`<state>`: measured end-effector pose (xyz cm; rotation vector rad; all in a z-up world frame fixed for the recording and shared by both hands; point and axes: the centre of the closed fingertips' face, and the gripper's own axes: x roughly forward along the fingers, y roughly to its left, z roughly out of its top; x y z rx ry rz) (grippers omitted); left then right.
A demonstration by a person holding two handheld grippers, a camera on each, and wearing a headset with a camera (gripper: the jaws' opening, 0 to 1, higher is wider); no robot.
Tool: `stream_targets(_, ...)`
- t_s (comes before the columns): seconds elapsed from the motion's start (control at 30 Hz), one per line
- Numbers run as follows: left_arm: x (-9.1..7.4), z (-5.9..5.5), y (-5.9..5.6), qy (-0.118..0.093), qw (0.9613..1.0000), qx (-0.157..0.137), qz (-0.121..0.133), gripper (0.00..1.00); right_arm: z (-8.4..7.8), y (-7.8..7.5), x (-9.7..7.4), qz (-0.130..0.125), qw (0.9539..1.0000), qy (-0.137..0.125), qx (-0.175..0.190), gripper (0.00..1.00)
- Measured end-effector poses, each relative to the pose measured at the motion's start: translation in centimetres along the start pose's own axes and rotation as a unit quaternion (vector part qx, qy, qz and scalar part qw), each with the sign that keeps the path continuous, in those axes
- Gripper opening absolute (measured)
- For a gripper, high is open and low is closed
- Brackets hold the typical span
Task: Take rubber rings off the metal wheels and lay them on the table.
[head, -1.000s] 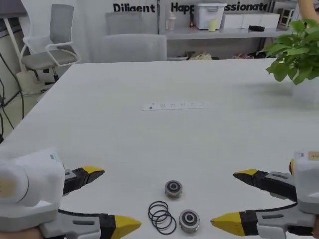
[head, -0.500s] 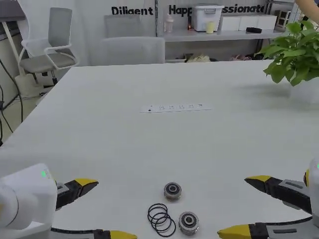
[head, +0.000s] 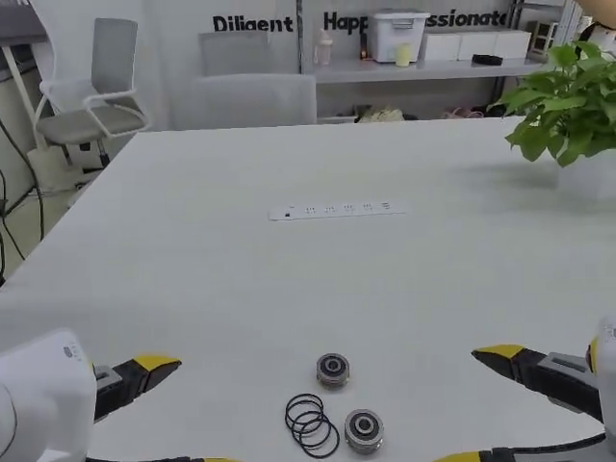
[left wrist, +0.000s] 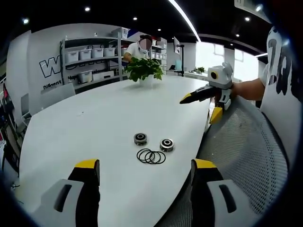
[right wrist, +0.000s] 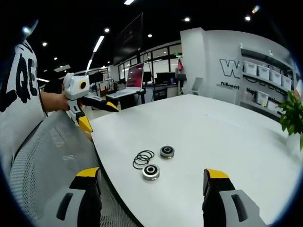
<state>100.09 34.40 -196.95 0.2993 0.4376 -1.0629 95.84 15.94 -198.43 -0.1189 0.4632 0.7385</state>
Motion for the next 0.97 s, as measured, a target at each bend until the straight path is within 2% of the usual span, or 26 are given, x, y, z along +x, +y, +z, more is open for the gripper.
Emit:
stream_targets(0.17,0.2,-0.4,0.1,0.01,0.9998,0.016,0.007,0.76,-0.5,0.0,0.0,-0.002,0.9999,0.01,-0.004,0.88)
stream_targets(0.47,0.1,-0.8,0.6,0.011,0.9998,-0.003,0.013,0.75,-0.9,-0.1,0.2,-0.005,0.9998,0.019,-0.002,0.87)
stream_targets(0.67,0.2,-1.1,0.6,0.019,0.9997,0.0,0.014,0.74,-1.4,-0.2,0.2,-0.006,0.9993,0.034,-0.015,0.86)
stream_targets(0.97,0.1,-1.4,0.7,0.025,0.9995,0.002,0.018,0.74,-1.4,-0.3,0.2,-0.011,0.9994,0.033,-0.009,0.85)
